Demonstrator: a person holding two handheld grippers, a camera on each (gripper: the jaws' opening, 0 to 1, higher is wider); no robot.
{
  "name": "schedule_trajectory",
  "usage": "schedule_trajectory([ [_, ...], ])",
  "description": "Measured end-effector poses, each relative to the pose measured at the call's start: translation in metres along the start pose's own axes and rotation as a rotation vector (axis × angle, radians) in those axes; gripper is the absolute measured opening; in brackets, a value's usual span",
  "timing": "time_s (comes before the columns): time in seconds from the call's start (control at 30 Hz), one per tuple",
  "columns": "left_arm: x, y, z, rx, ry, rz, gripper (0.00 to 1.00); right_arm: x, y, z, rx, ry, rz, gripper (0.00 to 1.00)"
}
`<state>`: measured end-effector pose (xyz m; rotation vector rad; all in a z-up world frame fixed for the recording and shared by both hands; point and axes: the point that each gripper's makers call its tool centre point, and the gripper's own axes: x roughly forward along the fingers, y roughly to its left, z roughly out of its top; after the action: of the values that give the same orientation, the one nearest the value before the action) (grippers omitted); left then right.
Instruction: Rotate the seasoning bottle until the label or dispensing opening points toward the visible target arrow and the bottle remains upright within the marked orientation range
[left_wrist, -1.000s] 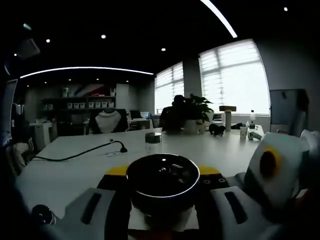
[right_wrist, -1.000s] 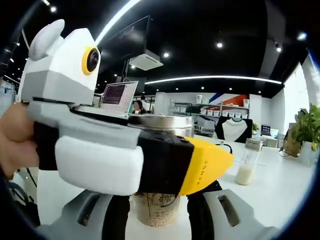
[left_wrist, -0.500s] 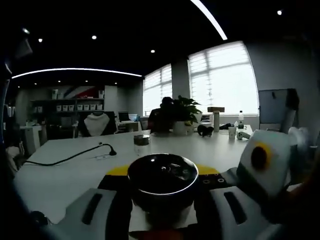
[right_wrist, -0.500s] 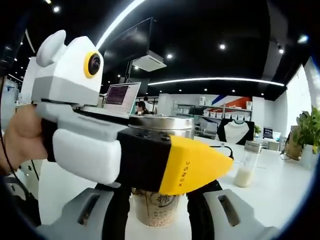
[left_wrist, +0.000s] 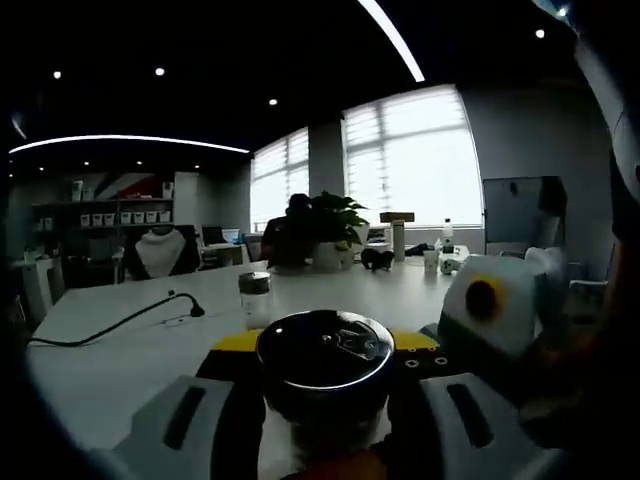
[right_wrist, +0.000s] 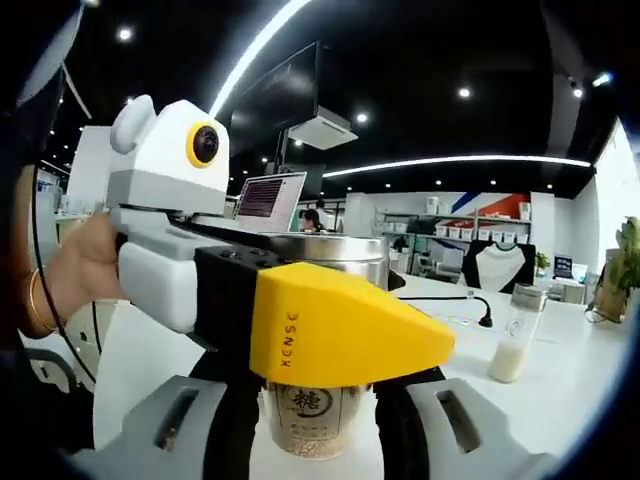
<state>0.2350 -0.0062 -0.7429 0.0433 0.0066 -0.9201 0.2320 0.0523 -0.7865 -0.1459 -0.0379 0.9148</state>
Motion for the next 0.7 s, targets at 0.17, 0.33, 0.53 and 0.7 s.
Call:
schedule_trajectory([
  [0.17, -0.001, -0.006, 0.004, -0.001, -0.011, -0.051, 0.48, -0.003, 0.003, 0.003, 0.006, -0.018, 0.048, 0.43],
  [0.33, -0.004, -0.016, 0.012, -0.004, -0.036, -0.133, 0.48, -0.007, 0.008, 0.011, 0.025, -0.034, 0.098, 0.44],
  [0.53, -0.005, -0.021, 0.015, 0.031, -0.03, -0.167, 0.48, -0.008, 0.012, 0.012, 0.034, -0.022, 0.129, 0.43],
  [0.7, -0.005, -0.022, 0.016, 0.039, -0.025, -0.188, 0.48, -0.008, 0.012, 0.012, 0.018, -0.01, 0.124, 0.43],
])
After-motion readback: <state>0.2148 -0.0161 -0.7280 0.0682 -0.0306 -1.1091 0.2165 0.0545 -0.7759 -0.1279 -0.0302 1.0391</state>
